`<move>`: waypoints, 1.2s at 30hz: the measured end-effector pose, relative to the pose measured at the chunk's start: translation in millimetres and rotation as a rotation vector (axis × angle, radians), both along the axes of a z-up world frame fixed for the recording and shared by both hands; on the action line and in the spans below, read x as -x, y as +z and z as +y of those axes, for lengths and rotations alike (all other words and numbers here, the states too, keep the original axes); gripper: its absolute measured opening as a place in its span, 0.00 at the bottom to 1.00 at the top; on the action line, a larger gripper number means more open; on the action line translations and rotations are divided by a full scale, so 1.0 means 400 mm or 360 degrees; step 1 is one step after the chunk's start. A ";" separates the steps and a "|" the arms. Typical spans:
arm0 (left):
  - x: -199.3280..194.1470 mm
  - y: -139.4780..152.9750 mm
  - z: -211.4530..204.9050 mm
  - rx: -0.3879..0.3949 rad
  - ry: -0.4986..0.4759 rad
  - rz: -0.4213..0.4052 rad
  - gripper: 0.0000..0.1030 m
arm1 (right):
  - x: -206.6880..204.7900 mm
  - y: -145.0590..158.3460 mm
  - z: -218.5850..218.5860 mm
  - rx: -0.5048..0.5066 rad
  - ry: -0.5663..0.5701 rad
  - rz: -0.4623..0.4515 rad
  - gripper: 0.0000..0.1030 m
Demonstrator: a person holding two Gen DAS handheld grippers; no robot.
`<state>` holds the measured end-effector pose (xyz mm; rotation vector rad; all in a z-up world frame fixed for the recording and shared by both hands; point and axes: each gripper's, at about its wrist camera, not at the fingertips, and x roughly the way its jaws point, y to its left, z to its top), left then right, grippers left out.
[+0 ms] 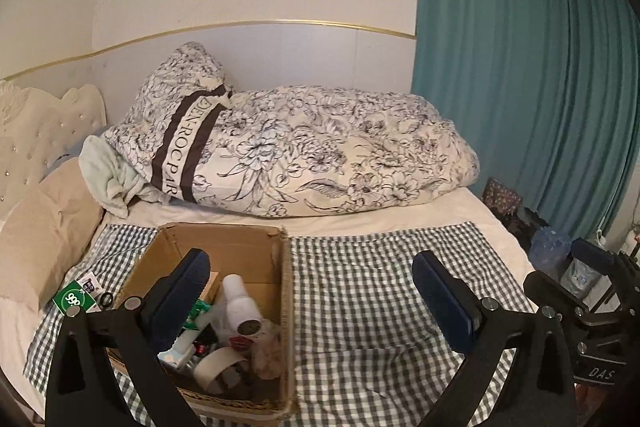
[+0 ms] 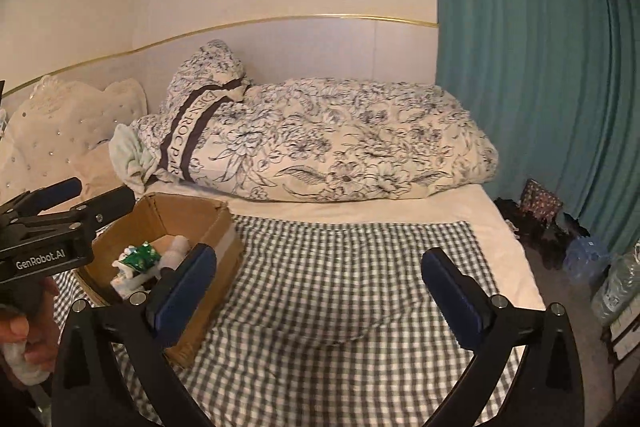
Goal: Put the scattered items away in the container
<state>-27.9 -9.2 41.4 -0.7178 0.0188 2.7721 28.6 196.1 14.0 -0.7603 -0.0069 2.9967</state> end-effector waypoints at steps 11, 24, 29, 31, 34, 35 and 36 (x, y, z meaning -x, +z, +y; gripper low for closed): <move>-0.046 -0.019 0.078 0.0009 -0.0003 -0.0010 1.00 | -0.031 -0.024 0.092 -0.0037 -0.0043 -0.0006 1.00; -0.077 -0.031 0.144 0.0054 -0.0022 -0.0003 1.00 | -0.040 -0.058 0.148 0.0039 -0.0054 -0.0015 1.00; -0.085 -0.033 0.153 0.0064 -0.0027 0.0000 1.00 | -0.038 -0.064 0.154 0.0054 -0.0059 -0.0021 1.00; -0.087 -0.035 0.155 0.0065 -0.0027 -0.0001 1.00 | -0.040 -0.066 0.157 0.0057 -0.0061 -0.0022 1.00; -0.087 -0.036 0.156 0.0063 -0.0025 -0.0001 1.00 | -0.044 -0.069 0.165 0.0065 -0.0068 -0.0021 1.00; -0.087 -0.036 0.157 0.0065 -0.0026 -0.0001 1.00 | -0.044 -0.070 0.166 0.0069 -0.0070 -0.0022 1.00; -0.088 -0.038 0.159 0.0069 -0.0029 -0.0003 1.00 | -0.044 -0.072 0.168 0.0073 -0.0072 -0.0021 1.00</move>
